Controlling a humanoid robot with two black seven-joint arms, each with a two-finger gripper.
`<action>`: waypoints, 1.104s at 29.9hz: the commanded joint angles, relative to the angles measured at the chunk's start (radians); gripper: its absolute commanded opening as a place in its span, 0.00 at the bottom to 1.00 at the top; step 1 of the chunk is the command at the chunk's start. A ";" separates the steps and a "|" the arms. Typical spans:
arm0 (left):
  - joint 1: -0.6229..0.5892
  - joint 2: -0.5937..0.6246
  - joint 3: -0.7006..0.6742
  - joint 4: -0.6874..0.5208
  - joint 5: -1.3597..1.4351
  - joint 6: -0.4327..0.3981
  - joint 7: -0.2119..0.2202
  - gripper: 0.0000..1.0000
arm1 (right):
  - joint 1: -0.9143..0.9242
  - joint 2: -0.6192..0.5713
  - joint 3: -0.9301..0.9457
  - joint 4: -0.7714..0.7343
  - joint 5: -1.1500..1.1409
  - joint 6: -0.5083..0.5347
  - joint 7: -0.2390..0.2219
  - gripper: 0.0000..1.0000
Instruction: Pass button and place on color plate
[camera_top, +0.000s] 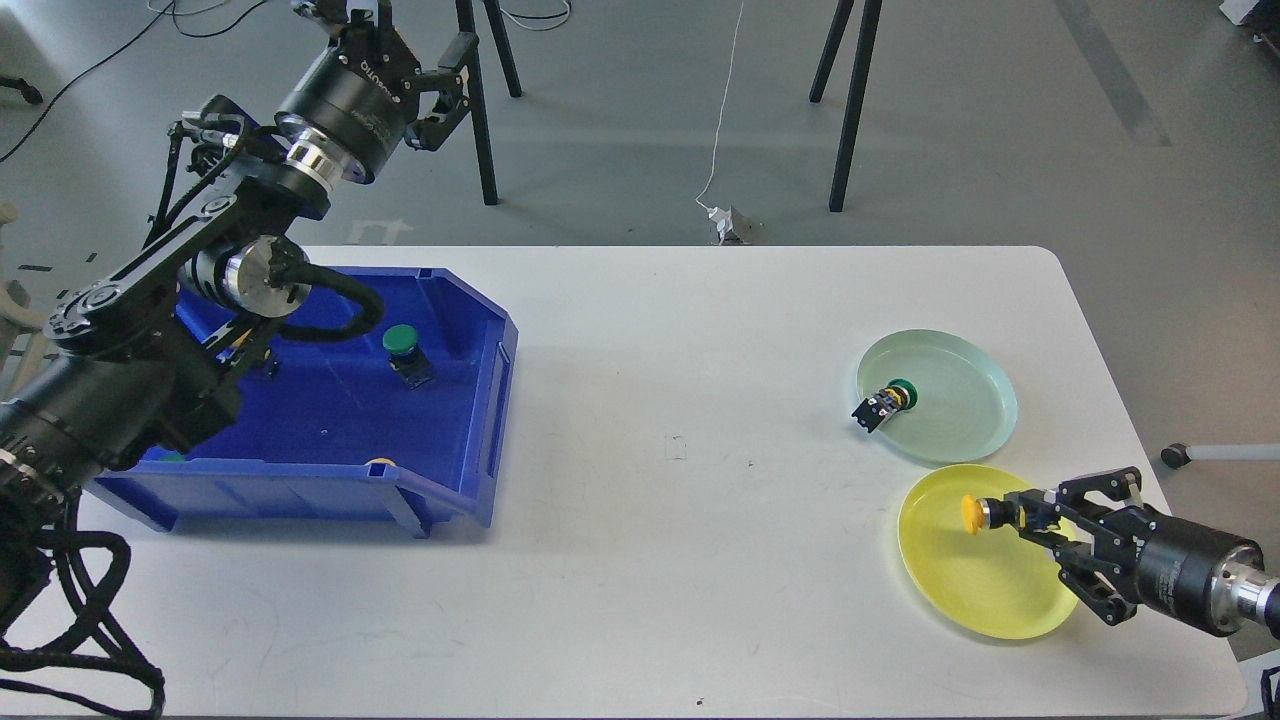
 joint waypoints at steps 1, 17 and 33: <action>0.000 0.000 0.000 0.005 -0.013 -0.002 0.000 1.00 | -0.005 0.049 -0.009 -0.039 -0.002 -0.011 -0.002 0.23; -0.001 0.006 -0.028 0.005 -0.015 -0.005 0.003 1.00 | 0.003 -0.021 0.046 -0.041 0.004 -0.011 0.003 0.87; 0.000 0.017 -0.055 0.071 -0.019 -0.005 0.014 1.00 | 0.107 0.304 0.756 -0.086 0.076 0.042 0.064 0.99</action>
